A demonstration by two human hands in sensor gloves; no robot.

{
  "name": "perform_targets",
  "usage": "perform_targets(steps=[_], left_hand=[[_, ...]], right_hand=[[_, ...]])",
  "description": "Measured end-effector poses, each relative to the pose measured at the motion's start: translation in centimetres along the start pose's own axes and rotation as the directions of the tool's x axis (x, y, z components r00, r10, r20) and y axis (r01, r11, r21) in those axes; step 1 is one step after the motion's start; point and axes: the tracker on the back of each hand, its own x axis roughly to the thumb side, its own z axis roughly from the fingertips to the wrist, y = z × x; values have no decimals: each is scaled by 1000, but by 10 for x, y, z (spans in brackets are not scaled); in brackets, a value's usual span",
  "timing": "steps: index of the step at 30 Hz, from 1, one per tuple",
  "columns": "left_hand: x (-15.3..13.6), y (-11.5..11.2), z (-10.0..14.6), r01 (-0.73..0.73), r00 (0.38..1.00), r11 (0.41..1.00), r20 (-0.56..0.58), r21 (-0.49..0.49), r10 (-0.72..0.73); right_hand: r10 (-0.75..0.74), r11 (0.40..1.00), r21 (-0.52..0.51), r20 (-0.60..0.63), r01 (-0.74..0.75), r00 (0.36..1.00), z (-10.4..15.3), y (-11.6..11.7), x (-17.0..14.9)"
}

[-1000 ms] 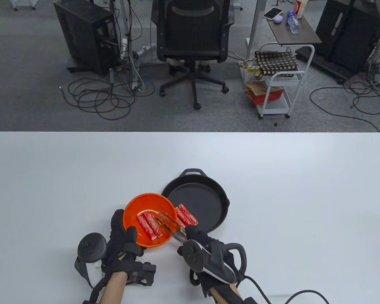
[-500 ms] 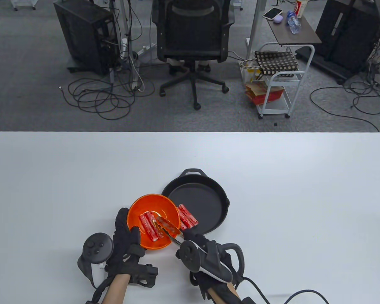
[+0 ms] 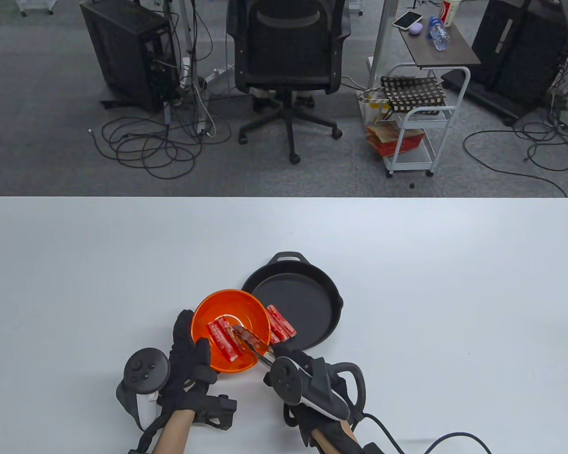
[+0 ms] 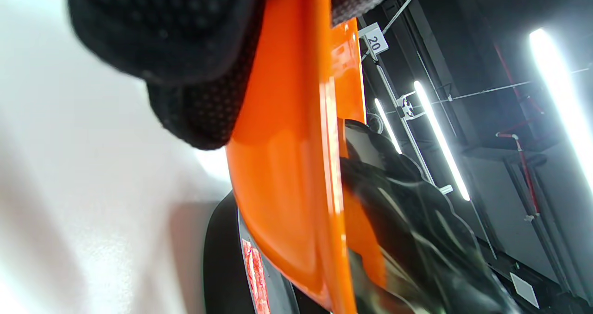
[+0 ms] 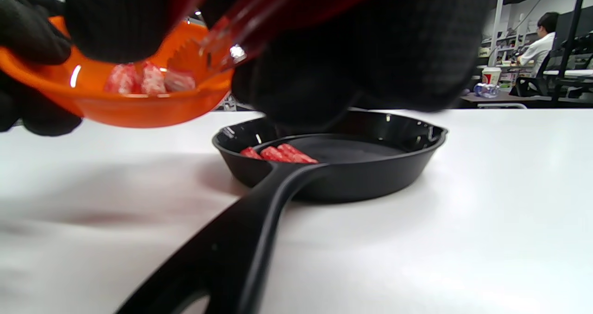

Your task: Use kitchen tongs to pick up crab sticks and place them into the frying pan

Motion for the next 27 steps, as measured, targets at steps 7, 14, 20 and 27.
perform_targets(steps=[7, 14, 20, 27], left_hand=[[0, 1, 0, -15, 1000, 1000, -10, 1, 15], [-4, 3, -1, -54, 998, 999, -43, -3, 54], [-7, 5, -3, -75, 995, 997, -64, 4, 75], [-8, 6, -3, -96, 992, 995, -84, 7, 96]], right_hand=[[-33, 999, -3, 0, 33, 999, -1, 0, -3], [-79, 996, -45, -11, 78, 997, 0, -5, -11], [-154, 982, -115, -52, 148, 987, 2, -17, -27], [-211, 970, -148, -142, 190, 967, 0, -21, -55]])
